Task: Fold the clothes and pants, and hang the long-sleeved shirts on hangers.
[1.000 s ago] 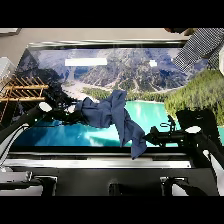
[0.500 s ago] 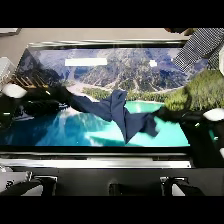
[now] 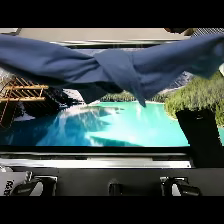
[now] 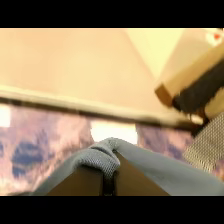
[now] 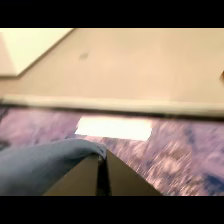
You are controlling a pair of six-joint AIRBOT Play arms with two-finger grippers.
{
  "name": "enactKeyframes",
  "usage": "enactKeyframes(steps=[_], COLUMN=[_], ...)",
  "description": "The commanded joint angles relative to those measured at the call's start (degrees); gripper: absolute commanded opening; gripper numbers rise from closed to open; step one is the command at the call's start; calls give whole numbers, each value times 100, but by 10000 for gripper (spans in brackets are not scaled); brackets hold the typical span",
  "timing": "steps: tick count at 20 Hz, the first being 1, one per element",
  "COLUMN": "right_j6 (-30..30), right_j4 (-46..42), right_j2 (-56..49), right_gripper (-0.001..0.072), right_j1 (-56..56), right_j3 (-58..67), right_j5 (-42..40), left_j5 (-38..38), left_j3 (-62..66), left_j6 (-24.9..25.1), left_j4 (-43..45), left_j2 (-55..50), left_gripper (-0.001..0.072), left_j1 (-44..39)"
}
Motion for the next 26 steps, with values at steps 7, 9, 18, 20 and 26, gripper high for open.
enactKeyframes(steps=[7,9,18,20,26], right_j6=[1919,2337,2481,2468,2092], right_j4=[-1801,-1685,-378,221,1480], right_j2=[514,13,-4391,-5298,-6465], right_gripper=[29,29,30,30,31], right_j1=[-4,-4,13,13,13], right_j3=[348,348,188,190,190], right_j5=[-2,542,1019,706,389], left_j5=[-555,-1174,-815,-415,273], left_j3=[-44,-365,-2774,-2820,-2820], left_j6=[-1569,-1460,-658,-514,-485], left_j4=[837,245,-529,-533,-535], left_j2=[785,435,-2249,-3027,-4170], left_gripper=[18,18,19,19,19], left_j1=[498,498,-863,-1130,-1351])
